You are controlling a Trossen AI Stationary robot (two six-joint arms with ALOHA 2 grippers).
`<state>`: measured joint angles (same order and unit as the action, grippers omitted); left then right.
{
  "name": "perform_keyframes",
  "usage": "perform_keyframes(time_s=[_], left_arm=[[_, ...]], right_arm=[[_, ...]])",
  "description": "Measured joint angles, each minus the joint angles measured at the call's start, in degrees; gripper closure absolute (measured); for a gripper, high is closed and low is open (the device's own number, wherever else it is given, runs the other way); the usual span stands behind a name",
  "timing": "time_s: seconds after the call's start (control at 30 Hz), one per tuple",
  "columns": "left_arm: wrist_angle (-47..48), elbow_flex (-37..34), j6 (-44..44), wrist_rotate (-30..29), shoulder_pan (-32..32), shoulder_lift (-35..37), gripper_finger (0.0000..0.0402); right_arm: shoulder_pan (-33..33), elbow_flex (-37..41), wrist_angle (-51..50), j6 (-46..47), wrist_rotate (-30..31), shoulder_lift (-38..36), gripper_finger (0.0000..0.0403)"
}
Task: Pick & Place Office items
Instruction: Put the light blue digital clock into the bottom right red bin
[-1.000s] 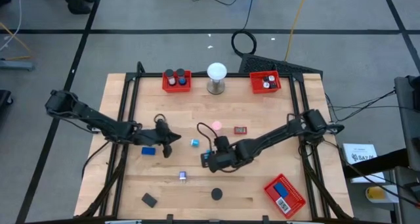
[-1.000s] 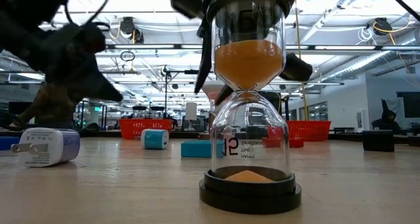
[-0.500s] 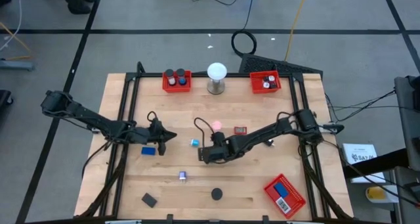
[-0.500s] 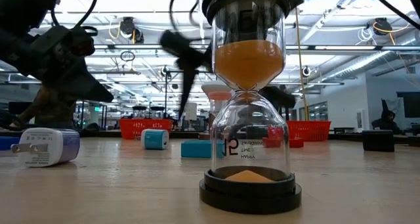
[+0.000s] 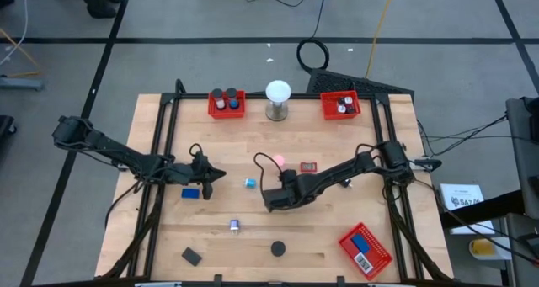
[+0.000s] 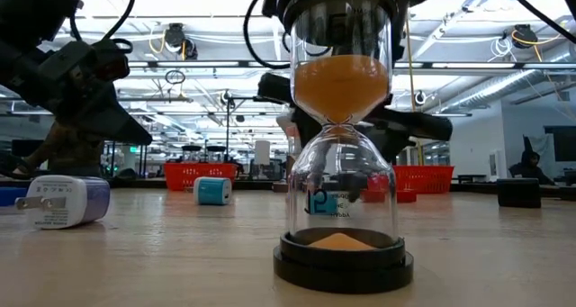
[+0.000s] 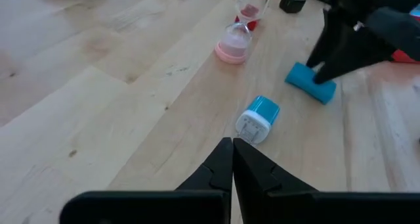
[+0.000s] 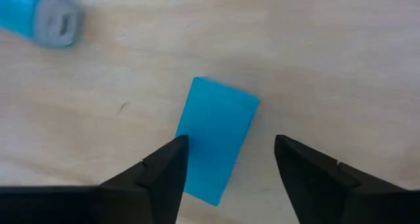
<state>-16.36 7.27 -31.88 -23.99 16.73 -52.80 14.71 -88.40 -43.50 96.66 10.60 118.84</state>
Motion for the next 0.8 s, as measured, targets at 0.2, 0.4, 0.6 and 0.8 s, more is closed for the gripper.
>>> perform_keyframes(time_s=[0.2, 0.4, 0.6, 0.8], left_arm=[[-0.11, 0.0, 0.03, -0.36, -0.06, 0.0, 0.0393], [-0.09, 0.0, 0.06, -0.65, -0.09, 0.0, 0.0399], [-0.13, 0.0, -0.11, -1.05, -0.09, 0.0, 0.0392], [-0.16, 0.0, -0.12, -1.19, -0.09, 0.0, 0.0394]], right_arm=[[-0.01, 0.39, -8.29, -0.03, -0.41, -2.91, 0.02], [0.36, 0.17, -6.06, 5.64, -0.42, -5.28, 0.0166], [0.81, 0.2, -10.35, 10.95, 0.61, -5.26, 0.012], [0.75, 0.91, -15.26, 13.54, 2.65, -5.24, 0.0123]])
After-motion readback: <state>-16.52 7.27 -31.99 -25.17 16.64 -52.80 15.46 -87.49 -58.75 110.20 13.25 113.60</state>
